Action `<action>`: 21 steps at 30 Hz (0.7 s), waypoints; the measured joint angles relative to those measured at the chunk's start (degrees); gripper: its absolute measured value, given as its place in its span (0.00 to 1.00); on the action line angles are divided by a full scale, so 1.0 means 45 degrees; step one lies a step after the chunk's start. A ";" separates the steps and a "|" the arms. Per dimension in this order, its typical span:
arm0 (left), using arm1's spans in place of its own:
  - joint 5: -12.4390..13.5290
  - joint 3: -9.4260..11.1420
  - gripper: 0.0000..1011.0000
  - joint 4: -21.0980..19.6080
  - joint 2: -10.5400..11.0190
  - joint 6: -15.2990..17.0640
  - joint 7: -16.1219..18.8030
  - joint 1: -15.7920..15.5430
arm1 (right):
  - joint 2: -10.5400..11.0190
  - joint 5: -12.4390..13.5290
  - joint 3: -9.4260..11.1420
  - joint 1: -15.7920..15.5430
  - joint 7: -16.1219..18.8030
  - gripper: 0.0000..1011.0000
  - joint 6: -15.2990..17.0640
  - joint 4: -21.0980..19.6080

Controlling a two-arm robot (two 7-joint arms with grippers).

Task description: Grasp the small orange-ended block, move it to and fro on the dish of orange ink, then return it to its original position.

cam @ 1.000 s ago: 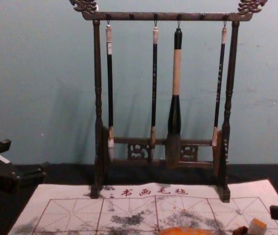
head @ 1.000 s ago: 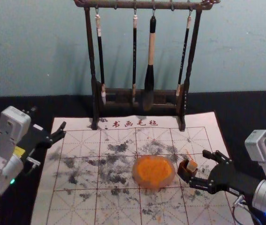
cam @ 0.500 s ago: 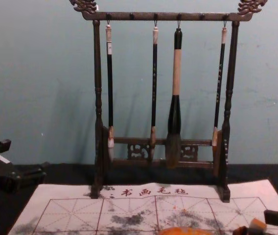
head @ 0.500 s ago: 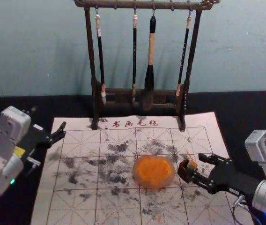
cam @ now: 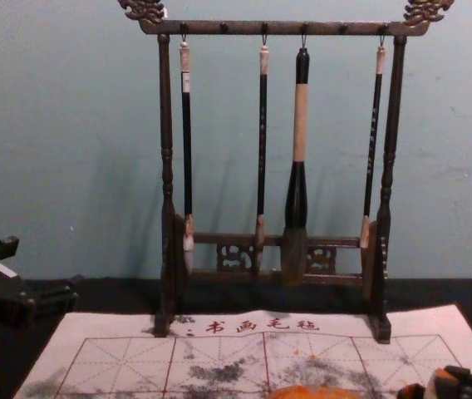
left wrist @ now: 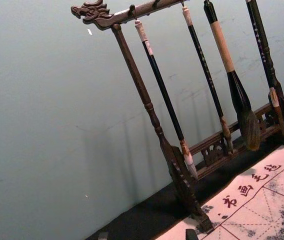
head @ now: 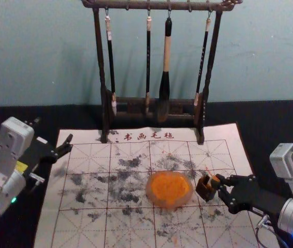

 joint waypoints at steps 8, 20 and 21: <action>0.0000 0.0000 0.99 0.0000 0.0000 0.0000 -0.0001 0.0000 | 0.0000 -0.0002 0.0001 0.0000 0.0000 0.08 0.0000 0.0000; 0.0000 0.0000 0.99 0.0000 0.0000 0.0000 0.0000 0.0000 | 0.0000 -0.0002 0.0001 -0.0001 0.0000 0.08 0.0001 0.0000; 0.0000 0.0000 0.99 0.0000 0.0000 0.0000 0.0000 0.0000 | 0.0000 -0.0002 0.0001 0.0000 0.0000 0.08 0.0001 0.0000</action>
